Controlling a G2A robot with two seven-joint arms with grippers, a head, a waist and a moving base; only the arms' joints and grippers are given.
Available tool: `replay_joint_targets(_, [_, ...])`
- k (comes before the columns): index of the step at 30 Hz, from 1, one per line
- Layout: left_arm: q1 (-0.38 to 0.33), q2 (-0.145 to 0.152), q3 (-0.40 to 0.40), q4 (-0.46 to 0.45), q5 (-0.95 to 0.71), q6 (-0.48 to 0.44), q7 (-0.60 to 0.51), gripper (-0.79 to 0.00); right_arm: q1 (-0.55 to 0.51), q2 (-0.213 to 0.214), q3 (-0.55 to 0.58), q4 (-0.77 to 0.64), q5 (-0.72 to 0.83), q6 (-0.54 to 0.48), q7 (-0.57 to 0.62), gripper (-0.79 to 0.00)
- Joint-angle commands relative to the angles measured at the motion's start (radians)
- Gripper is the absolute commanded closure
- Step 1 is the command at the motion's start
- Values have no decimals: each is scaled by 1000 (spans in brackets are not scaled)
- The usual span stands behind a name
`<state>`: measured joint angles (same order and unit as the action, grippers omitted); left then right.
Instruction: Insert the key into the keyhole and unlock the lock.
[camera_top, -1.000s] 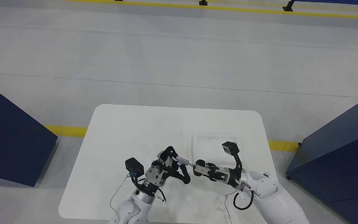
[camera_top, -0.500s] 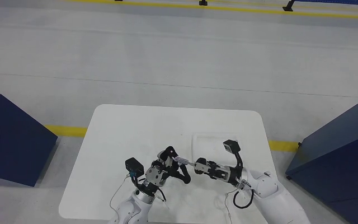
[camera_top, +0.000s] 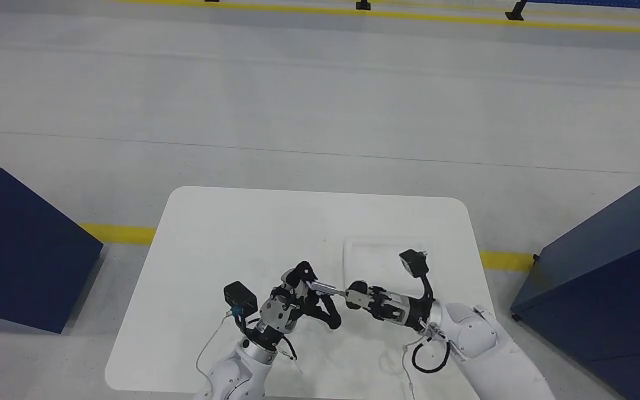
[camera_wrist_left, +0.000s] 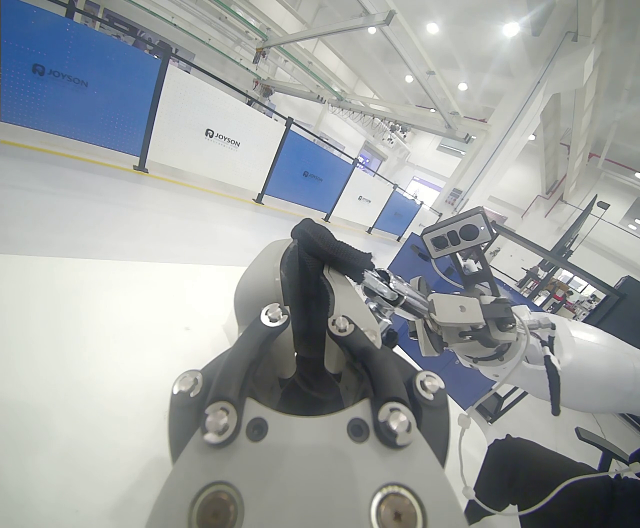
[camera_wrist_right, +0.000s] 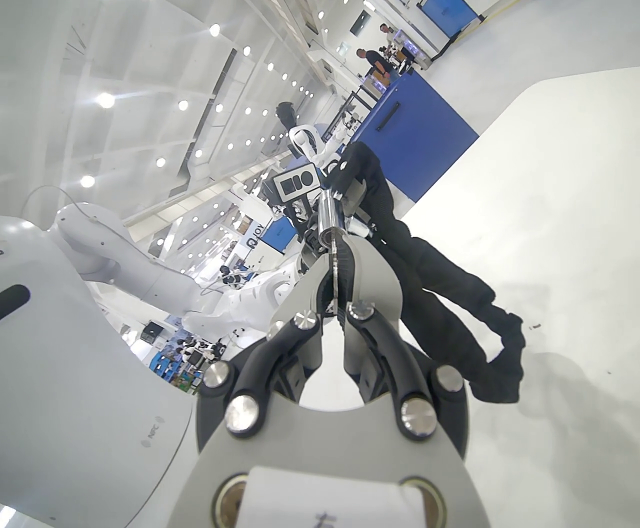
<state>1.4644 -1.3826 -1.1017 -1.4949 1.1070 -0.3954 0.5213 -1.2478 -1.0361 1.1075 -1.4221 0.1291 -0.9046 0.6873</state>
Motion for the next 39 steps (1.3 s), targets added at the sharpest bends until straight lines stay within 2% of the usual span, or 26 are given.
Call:
replay_joint_targets(1, [0,0,0,0,0,0,0,0,-6,-1,4,-12,-41,-6,-29,0])
replay_joint_targets(13, [0,0,0,0,0,0,0,0,-62,-6,59,-83,-328,-58,-223,0])
replay_joint_targets(25, [0,0,0,0,0,0,0,0,-120,-17,104,-149,-648,-54,-435,0])
replay_joint_targets(35, [0,0,0,0,0,0,0,0,-145,-26,117,-178,-832,-16,-566,0])
replay_joint_targets(39, [0,0,0,0,0,0,0,0,-150,-30,89,-149,-765,-25,-566,0])
